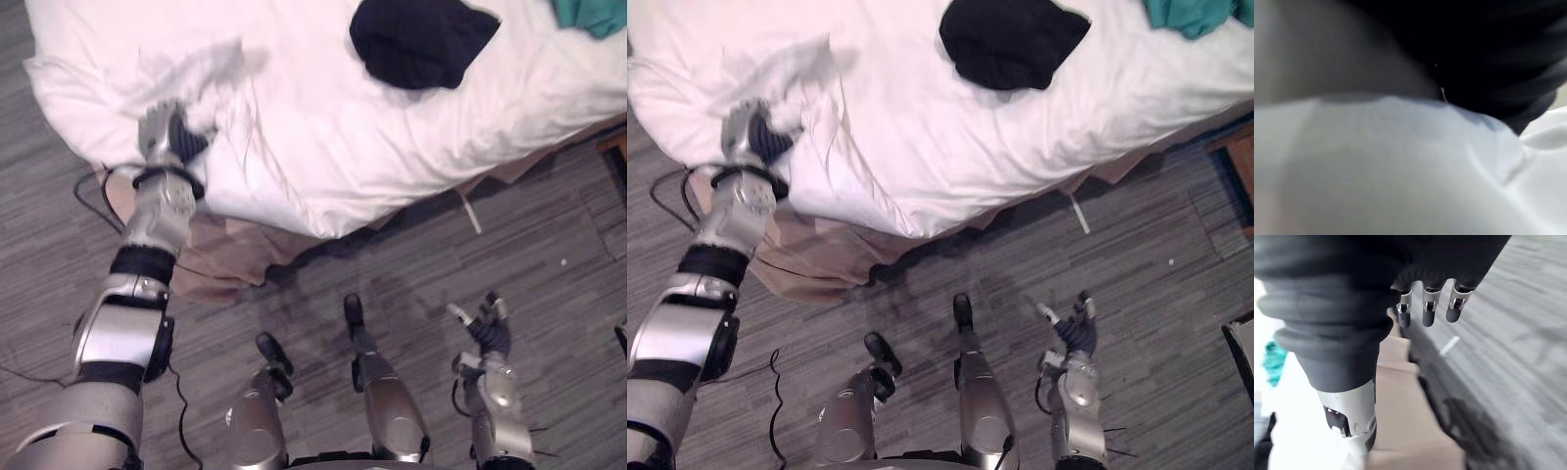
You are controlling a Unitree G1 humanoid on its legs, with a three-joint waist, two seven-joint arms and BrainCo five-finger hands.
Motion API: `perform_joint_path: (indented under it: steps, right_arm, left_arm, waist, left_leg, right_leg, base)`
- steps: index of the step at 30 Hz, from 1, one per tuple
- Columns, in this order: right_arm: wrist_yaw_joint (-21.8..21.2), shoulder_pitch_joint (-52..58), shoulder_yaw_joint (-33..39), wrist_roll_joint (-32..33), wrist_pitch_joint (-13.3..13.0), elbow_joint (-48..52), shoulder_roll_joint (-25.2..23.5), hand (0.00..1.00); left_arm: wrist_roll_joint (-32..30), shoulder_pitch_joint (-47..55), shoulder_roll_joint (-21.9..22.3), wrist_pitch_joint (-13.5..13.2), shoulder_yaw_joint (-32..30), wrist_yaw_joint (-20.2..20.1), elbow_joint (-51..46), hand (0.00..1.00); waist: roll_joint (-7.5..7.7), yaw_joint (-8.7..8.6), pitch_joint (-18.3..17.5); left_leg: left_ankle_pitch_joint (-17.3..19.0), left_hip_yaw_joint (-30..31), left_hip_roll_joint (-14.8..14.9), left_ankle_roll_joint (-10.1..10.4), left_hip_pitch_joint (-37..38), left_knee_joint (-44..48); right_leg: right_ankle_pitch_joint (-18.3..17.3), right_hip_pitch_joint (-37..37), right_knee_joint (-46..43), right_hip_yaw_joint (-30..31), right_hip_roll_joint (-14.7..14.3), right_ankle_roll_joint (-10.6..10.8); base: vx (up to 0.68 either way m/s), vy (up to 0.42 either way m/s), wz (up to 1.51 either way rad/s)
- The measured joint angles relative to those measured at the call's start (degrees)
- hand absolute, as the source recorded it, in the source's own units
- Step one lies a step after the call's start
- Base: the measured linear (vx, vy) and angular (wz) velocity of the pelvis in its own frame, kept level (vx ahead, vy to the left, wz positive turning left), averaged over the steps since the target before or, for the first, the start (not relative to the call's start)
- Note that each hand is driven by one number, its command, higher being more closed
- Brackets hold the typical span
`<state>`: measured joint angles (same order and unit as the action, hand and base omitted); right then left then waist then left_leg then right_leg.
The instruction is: Tidy the bed and pick cloth on bed and put in laundry
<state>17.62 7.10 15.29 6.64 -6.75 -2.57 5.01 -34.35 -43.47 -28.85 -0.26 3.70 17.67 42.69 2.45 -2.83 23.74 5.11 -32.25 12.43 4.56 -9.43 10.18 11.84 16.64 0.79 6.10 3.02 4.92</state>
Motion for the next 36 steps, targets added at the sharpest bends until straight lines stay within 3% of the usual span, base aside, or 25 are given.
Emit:
perform_joint_path:
  steps: [1, 4, 8, 9, 10, 11, 12, 15, 19, 23, 27, 29, 30, 34, 35, 36]
  right_arm:
    - [1.4, -0.1, 1.7, -1.5, -0.5, 1.9, 0.4, 0.0]
    - [3.8, -0.4, 4.6, -6.3, -0.5, 3.1, 1.9, 0.0]
    - [3.7, -2.2, 4.6, -10.0, 0.8, 3.2, 4.3, 0.0]
    - [3.4, -3.6, 4.6, -11.5, 1.0, 3.2, 5.4, 0.0]
    - [3.4, -3.7, 4.6, -11.6, 1.0, 3.2, 5.5, 0.0]
    - [3.3, -4.3, 4.4, -11.8, 1.0, 3.2, 6.3, 0.0]
    - [2.9, -5.1, 4.2, -11.7, 1.1, 3.2, 7.3, 1.0]
    - [0.9, -8.1, 2.5, -11.7, 1.1, 1.9, 10.5, 1.0]
    - [-1.2, -18.8, -5.1, -11.7, 2.1, -3.8, 14.6, 1.0]
    - [-1.6, -29.2, -11.3, -11.5, 2.1, -6.3, 16.4, 1.0]
    - [-1.4, -44.3, -15.4, -8.2, 1.9, -14.4, 20.6, 1.0]
    - [-0.9, -52.8, -16.7, -5.7, 1.7, -18.5, 22.6, 1.0]
    - [-0.1, -56.9, -17.6, -4.4, 1.4, -22.2, 24.6, 1.0]
    - [0.3, -60.8, -18.6, -0.6, 1.8, -31.7, 25.6, 1.0]
    - [0.4, -60.7, -18.7, -0.3, 1.7, -32.9, 25.4, 1.0]
    - [2.1, -61.1, -17.8, -0.3, -0.8, -31.3, 24.0, 1.0]
  left_arm:
    - [0.2, 5.1, 1.1, -0.4, -2.4, 0.3, -1.9, 0.0]
    - [1.4, 18.9, 4.7, -0.4, -9.9, 1.7, -4.4, 0.0]
    - [5.4, 31.8, 9.3, -0.5, -19.7, 2.9, -1.8, 0.0]
    - [8.0, 36.2, 12.6, 0.1, -25.7, 2.9, 1.8, 0.0]
    - [8.2, 36.8, 12.9, 0.2, -26.5, 2.9, 2.4, 0.0]
    - [10.5, 40.7, 14.4, 1.5, -31.6, 3.1, 5.6, 0.0]
    - [12.4, 44.2, 14.9, 2.9, -35.4, 3.1, 8.5, 0.0]
    - [15.2, 51.3, 15.0, 5.0, -41.0, 3.1, 11.6, 0.0]
    - [19.2, 54.5, 16.7, 4.4, -42.0, 3.6, 11.8, 0.0]
    - [23.2, 53.5, 20.2, 2.3, -37.1, 3.5, 9.6, 0.0]
    - [26.1, 50.9, 22.3, 0.7, -28.1, 3.5, 4.4, 0.0]
    - [27.9, 48.2, 22.3, -0.8, -24.3, 3.6, 1.5, 0.0]
    - [28.8, 45.5, 22.2, -1.2, -20.7, 3.6, 0.9, 0.0]
    - [29.9, 40.4, 22.5, -2.6, -13.2, 3.7, -0.6, 0.0]
    - [30.0, 39.9, 22.6, -2.7, -12.5, 3.7, -0.7, 0.0]
    - [30.3, 39.6, 23.5, -2.8, -11.9, 3.7, -2.0, 0.0]
  waist:
    - [-0.33, 0.29, -0.5]
    - [-1.65, 0.7, -3.0]
    - [-3.18, 1.36, -5.1]
    - [-3.46, 1.8, -5.9]
    - [-3.51, 1.86, -6.0]
    - [-3.52, 2.19, -6.7]
    - [-3.41, 2.31, -7.1]
    - [-3.35, 3.95, -8.0]
    - [-3.41, 5.34, -8.6]
    - [-3.25, 5.64, -8.3]
    - [-3.82, 6.99, -3.4]
    - [-4.88, 7.51, -0.3]
    - [-6.39, 8.54, 0.5]
    - [-10.31, 10.75, 2.5]
    - [-10.68, 11.15, 2.7]
    - [-11.37, 11.41, 3.1]
  left_leg:
    - [-0.8, 0.9, -0.6, 0.7, 1.0, -1.0]
    - [-2.7, 2.5, -1.9, 1.1, 3.7, -3.8]
    - [-3.3, 4.2, -3.1, 1.2, 7.0, -6.1]
    - [-3.3, 5.4, -3.5, 1.2, 8.3, -6.9]
    - [-3.3, 5.4, -3.6, 1.2, 8.4, -7.1]
    - [-3.3, 5.8, -4.0, 1.2, 9.3, -7.9]
    - [-3.5, 7.0, -4.6, 1.1, 9.6, -8.7]
    - [-4.8, 8.3, -5.6, 1.1, 10.3, -10.6]
    - [-6.7, 10.8, -7.0, 0.5, 9.6, -12.4]
    - [-8.9, 14.4, -8.0, -0.2, 5.9, -13.4]
    - [-10.5, 16.8, -8.4, -0.5, 2.0, -12.9]
    - [-10.5, 18.7, -8.4, -0.5, -4.1, -9.2]
    - [-10.5, 19.7, -8.5, -0.5, -8.3, -7.5]
    - [-13.0, 21.4, -8.9, -1.6, -13.9, -8.7]
    - [-13.3, 21.4, -9.0, -1.6, -14.2, -9.1]
    - [-14.3, 21.2, -9.4, -2.0, -15.2, -10.5]
  right_leg:
    - [-0.1, -1.4, 0.8, -0.3, 0.2, 0.1]
    - [-0.9, -4.3, 2.0, -1.5, 0.7, 0.0]
    - [-2.1, -7.7, 2.7, -2.9, 1.3, -0.1]
    - [-2.5, -9.6, 3.1, -3.3, 1.6, -0.2]
    - [-2.5, -9.8, 3.1, -3.4, 1.7, -0.2]
    - [-2.6, -10.5, 3.4, -4.1, 1.8, -0.1]
    - [-3.0, -10.9, 3.4, -4.3, 2.1, -0.1]
    - [-3.1, -11.2, 3.4, -5.0, 2.3, 0.0]
    - [-3.0, -11.2, 3.4, -7.2, 3.5, -0.1]
    - [-2.7, -9.0, 3.0, -10.6, 4.6, 0.2]
    - [-1.9, -5.9, 1.7, -12.4, 5.3, -0.2]
    - [-2.1, -1.1, -1.3, -13.7, 5.8, -0.4]
    - [-2.1, 2.6, -2.9, -14.3, 6.1, -0.4]
    - [-2.1, 8.5, -4.7, -15.9, 6.9, -0.5]
    - [-2.1, 9.2, -5.0, -15.9, 7.0, -0.5]
    - [-2.1, 11.3, -5.9, -15.6, 7.2, -0.5]
  base:
    - [0.04, -0.02, 0.22]
    - [0.05, -0.015, 0.24]
    - [0.02, 0.006, 0.17]
    - [-0.02, 0.018, 0.18]
    - [-0.03, 0.022, 0.19]
    - [-0.03, 0.015, 0.16]
    - [-0.03, 0.026, 0.22]
    - [-0.02, 0.015, 0.22]
    - [-0.06, 0.024, 0.33]
    - [-0.08, 0.016, 0.53]
    - [-0.09, 0.018, 0.3]
    - [-0.13, 0.02, 0.46]
    - [-0.11, 0.022, 0.42]
    - [-0.09, 0.0, 0.31]
    - [-0.07, -0.007, 0.13]
    - [-0.05, -0.002, 0.01]
